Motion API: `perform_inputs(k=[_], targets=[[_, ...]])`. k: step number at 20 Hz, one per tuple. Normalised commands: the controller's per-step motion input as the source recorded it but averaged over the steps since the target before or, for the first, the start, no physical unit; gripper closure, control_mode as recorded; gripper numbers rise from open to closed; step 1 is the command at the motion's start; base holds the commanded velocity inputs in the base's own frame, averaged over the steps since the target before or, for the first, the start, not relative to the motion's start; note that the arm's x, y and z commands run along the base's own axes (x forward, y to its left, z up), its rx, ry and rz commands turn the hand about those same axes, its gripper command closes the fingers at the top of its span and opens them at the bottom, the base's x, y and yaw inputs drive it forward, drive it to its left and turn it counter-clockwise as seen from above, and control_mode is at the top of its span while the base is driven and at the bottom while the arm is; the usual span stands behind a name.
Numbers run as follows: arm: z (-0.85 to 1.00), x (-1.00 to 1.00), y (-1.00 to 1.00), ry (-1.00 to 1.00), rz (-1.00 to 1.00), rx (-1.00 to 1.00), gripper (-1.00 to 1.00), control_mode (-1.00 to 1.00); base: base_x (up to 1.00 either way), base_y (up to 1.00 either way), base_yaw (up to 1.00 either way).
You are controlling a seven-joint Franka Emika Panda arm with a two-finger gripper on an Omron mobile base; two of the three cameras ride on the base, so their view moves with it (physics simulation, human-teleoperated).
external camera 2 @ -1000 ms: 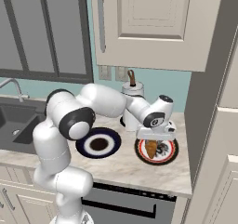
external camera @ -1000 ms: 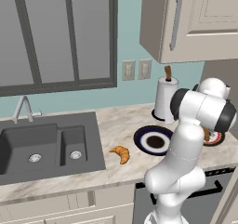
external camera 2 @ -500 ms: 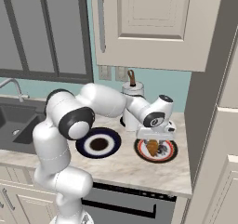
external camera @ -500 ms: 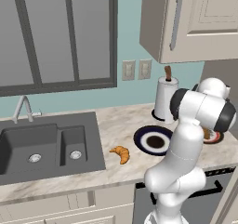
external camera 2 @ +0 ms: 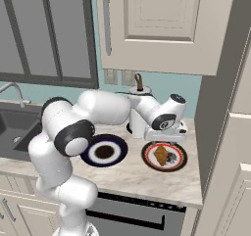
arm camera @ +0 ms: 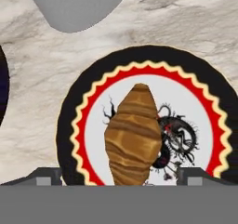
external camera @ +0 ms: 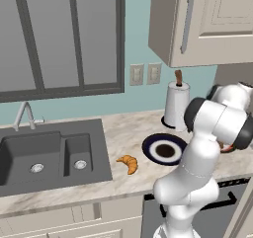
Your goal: Place the pastries on the plates.
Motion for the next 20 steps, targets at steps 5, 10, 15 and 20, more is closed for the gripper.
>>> perform_inputs(k=[5, 10, 15, 20], targets=[[0.07, -0.62, 0.55, -0.02, 0.0, 0.0, -1.0, -1.0, 0.0, 0.0, 0.0], [0.02, -0.38, 0.79, 0.03, 0.0, -0.01, -1.0, -1.0, 0.0, 0.0, 0.0], [0.2, -0.21, 0.87, 0.05, 0.0, -0.06, -1.0, -1.0, 0.0, 0.0, 0.0], [0.19, -0.16, 0.82, 0.0, -0.06, -0.09, -1.0, -1.0, 0.0, 0.0, 0.0]])
